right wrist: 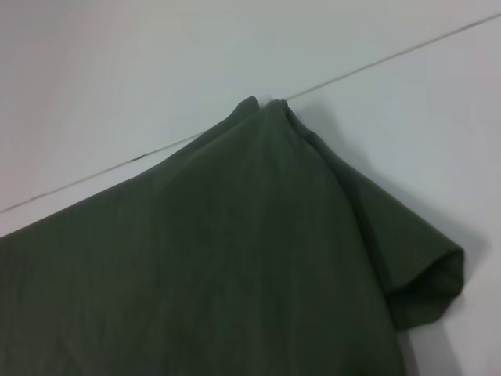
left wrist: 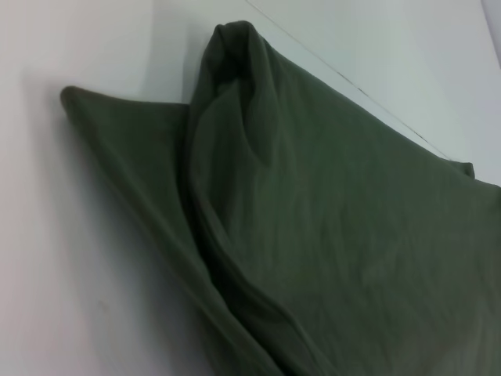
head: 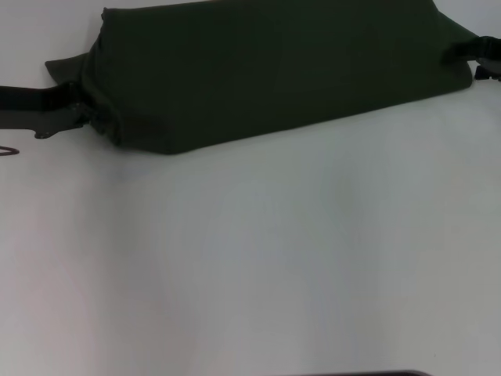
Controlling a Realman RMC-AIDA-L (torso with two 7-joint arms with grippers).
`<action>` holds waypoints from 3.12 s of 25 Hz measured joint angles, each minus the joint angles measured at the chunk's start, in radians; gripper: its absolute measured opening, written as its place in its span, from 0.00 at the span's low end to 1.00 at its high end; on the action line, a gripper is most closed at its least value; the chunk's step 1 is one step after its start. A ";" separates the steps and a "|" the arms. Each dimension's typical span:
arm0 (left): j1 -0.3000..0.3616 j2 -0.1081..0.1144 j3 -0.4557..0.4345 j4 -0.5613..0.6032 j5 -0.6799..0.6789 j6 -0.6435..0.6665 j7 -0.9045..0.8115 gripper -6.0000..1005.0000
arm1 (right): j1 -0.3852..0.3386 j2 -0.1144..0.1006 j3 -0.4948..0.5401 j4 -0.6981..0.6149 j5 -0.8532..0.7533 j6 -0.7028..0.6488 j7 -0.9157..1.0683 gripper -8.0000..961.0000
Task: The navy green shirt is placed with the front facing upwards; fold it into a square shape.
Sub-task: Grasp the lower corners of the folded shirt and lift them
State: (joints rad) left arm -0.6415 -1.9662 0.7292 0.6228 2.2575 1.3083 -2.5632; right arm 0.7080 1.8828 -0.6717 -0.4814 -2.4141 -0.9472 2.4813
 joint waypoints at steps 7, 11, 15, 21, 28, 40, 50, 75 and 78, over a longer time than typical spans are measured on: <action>0.005 0.000 0.000 0.002 0.000 0.001 0.000 0.07 | 0.004 0.023 0.002 0.004 0.003 0.047 -0.001 0.92; 0.006 0.000 -0.002 0.000 0.001 0.000 0.006 0.08 | 0.004 0.031 0.006 0.004 0.005 0.055 -0.001 0.92; 0.003 -0.001 -0.003 -0.001 0.001 0.000 0.008 0.08 | 0.003 0.039 0.004 0.005 0.007 0.071 0.000 0.92; 0.001 -0.004 -0.004 -0.002 0.000 0.000 0.009 0.08 | 0.002 0.044 0.008 0.006 0.007 0.074 0.001 0.92; 0.000 -0.008 -0.004 0.002 -0.001 0.002 0.009 0.09 | 0.005 0.047 0.007 0.006 0.007 0.073 0.004 0.92; -0.001 -0.011 -0.005 0.005 -0.001 0.005 0.009 0.10 | -0.008 0.036 0.010 0.006 0.001 0.047 0.011 0.64; -0.003 -0.011 -0.004 0.004 -0.001 0.009 0.009 0.11 | -0.010 0.022 0.000 0.006 0.000 0.015 0.035 0.38; -0.004 0.057 0.019 0.002 0.140 0.215 0.015 0.12 | -0.136 -0.021 0.009 -0.212 -0.081 -0.558 0.106 0.03; 0.000 0.056 0.019 0.005 0.151 0.236 0.015 0.13 | -0.147 -0.019 0.008 -0.218 -0.082 -0.595 0.113 0.03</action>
State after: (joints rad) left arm -0.6412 -1.9107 0.7479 0.6279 2.4080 1.5446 -2.5484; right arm 0.5613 1.8636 -0.6636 -0.6998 -2.4962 -1.5426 2.5939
